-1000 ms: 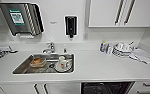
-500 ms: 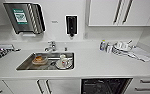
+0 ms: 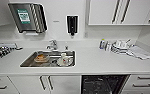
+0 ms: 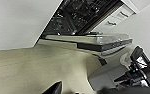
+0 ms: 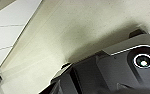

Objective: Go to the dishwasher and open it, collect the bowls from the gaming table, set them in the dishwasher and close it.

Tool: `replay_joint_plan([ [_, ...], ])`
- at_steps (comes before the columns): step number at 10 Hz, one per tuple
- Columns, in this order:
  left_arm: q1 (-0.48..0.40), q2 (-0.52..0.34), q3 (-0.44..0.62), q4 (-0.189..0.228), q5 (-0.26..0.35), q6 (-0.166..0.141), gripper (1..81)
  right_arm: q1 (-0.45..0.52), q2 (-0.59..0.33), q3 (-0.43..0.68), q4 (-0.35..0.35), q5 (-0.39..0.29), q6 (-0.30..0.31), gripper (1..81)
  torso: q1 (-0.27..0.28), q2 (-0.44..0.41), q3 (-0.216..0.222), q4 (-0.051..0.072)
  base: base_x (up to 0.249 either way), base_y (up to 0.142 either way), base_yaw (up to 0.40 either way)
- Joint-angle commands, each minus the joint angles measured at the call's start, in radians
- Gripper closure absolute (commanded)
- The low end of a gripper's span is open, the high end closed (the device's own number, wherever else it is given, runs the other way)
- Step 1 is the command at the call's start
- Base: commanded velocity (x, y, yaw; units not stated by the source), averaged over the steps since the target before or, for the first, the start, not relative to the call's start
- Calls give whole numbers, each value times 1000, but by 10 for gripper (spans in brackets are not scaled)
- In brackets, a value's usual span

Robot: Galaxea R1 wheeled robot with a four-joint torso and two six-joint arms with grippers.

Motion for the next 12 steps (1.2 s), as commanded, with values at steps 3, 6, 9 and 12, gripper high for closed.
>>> replay_joint_plan([
  [3, -30, 9, -37, 8, 17, 28, 10, 36, 14, -37, -51, -30, -1, 10, 0, 0, 0, 0, -64, 0, 0],
  [6, 4, 50, -72, 8, 20, 25, 10, 15, 47, -63, -176, -30, -1, 10, -1, -1, 0, 0, 0, 0, 0],
  [9, 143, 165, -232, 8, 19, 26, 10, -46, 122, -164, -309, 35, -1, 10, -1, 0, 0, 0, 0, 0, 0],
  [12, 295, 300, -490, 3, -16, 26, 10, -114, 229, -316, -417, 61, -1, 10, -1, -1, 0, 0, 0, 0, 0],
])
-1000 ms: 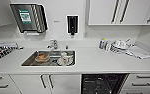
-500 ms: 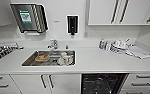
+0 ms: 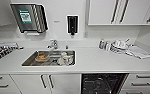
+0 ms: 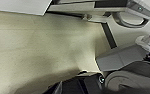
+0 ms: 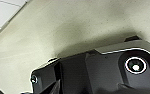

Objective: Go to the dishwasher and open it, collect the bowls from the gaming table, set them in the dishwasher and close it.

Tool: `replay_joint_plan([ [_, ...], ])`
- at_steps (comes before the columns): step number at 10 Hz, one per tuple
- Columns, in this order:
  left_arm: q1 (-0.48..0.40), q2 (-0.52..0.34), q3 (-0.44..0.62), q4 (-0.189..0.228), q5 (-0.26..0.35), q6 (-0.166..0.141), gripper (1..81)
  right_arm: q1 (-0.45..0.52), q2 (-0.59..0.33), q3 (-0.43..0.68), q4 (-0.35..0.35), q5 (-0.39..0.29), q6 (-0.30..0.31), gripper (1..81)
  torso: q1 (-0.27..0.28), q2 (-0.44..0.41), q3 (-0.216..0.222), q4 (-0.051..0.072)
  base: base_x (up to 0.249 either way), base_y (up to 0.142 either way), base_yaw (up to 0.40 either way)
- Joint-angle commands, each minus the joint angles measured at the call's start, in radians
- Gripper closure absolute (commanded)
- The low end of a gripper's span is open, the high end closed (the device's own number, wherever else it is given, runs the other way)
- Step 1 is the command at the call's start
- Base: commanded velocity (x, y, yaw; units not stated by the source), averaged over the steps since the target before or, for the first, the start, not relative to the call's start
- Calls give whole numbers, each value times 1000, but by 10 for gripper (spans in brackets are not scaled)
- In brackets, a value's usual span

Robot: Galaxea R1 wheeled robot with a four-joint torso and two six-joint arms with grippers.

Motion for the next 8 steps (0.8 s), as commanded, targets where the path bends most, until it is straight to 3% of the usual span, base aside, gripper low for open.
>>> replay_joint_plan([
  [1, 125, 139, -238, -3, -46, 3, 10, -29, 92, -127, -129, 36, -2, 10, 0, 0, 0, 0, 0, 0, 0],
  [3, 194, 185, -353, -5, -96, 1, 10, -75, 125, -170, -184, 68, -2, 10, 0, 0, 0, 0, 0, 0, 0],
  [6, 262, 286, -530, -8, -98, -1, 10, -129, 129, -203, -220, 154, -2, 10, 0, 0, 0, 0, 0, 0, 0],
  [8, 296, 380, -657, -5, -101, -1, 10, -152, 136, -216, -238, 160, -2, 10, 0, 0, 0, 0, 0, 0, 0],
])
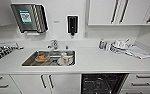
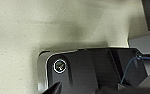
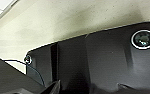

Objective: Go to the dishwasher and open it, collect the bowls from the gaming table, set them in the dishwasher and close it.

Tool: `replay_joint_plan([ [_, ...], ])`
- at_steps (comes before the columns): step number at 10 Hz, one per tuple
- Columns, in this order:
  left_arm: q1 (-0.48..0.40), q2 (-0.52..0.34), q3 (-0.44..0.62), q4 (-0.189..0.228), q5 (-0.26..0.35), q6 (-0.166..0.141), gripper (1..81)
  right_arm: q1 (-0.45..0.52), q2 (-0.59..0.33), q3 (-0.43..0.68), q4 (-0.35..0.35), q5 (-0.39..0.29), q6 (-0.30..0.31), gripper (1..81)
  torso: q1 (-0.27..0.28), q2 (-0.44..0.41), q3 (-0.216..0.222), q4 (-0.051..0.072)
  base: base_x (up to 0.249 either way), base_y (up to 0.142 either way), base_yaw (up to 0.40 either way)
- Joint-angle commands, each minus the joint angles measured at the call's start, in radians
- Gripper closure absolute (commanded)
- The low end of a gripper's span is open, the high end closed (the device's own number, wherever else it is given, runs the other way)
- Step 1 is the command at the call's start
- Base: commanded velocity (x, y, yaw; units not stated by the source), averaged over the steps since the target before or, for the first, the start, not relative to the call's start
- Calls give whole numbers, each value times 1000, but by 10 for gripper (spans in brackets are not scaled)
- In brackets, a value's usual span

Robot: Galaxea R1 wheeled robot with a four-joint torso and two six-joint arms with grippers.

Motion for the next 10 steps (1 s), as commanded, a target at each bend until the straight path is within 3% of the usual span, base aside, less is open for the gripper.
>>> replay_joint_plan([
  [1, 63, 161, -230, -4, 7, 0, 10, 16, -1, -7, -40, 14, -2, 10, 0, 0, 0, 0, 0, 0, 0],
  [3, 77, 211, -307, -7, -32, -2, 10, 8, 43, -60, -45, 17, 0, 10, 0, 0, 0, 0, 0, 0, 0],
  [8, 77, 326, -481, 10, -30, 4, 10, -21, 186, -256, -32, 22, 4, 10, 0, 0, 1, 0, 0, 0, 0],
  [9, 80, 350, -507, 13, -32, 7, 10, -27, 204, -287, -31, 24, 6, 10, -64, 100, 1, 0, 0, 0, 0],
  [10, 80, 360, -522, 16, -29, 6, 10, -24, 223, -303, -34, 22, 4, 10, -67, 103, 1, 0, 0, 0, 0],
])
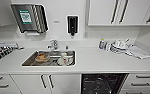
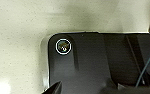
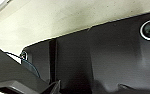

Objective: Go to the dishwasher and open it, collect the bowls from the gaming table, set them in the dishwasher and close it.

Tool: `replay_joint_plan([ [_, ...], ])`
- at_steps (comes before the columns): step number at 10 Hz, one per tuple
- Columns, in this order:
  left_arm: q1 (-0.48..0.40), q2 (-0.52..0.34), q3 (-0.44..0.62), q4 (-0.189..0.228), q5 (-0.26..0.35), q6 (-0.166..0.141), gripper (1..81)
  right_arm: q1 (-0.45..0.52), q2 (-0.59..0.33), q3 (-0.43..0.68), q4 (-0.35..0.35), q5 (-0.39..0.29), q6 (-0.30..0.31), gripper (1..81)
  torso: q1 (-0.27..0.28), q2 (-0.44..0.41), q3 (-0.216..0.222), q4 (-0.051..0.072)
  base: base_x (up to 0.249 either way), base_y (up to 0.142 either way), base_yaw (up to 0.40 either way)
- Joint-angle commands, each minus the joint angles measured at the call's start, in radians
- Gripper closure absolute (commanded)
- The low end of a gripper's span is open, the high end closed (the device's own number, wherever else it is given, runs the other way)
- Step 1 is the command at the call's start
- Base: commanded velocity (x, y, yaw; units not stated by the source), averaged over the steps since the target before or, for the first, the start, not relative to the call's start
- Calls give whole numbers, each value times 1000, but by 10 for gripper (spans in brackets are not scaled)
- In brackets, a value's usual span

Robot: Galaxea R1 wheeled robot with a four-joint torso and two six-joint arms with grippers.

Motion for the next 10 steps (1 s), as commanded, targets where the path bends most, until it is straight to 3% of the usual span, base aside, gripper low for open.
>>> replay_joint_plan([
  [1, -7, 31, -36, 16, 49, 5, 10, 18, 48, -51, -22, -33, 0, 10, -62, 97, 0, 0, 0, 0, 0],
  [9, 6, 69, -65, 9, 57, 4, 10, 19, 66, -75, -54, -43, -3, 10, -238, 368, 0, 0, 0, 0, 0],
  [10, 6, 69, -76, 9, 55, 4, 10, 18, 65, -75, -53, -41, -3, 10, -259, 402, 70, 0, 0, 0, 0],
])
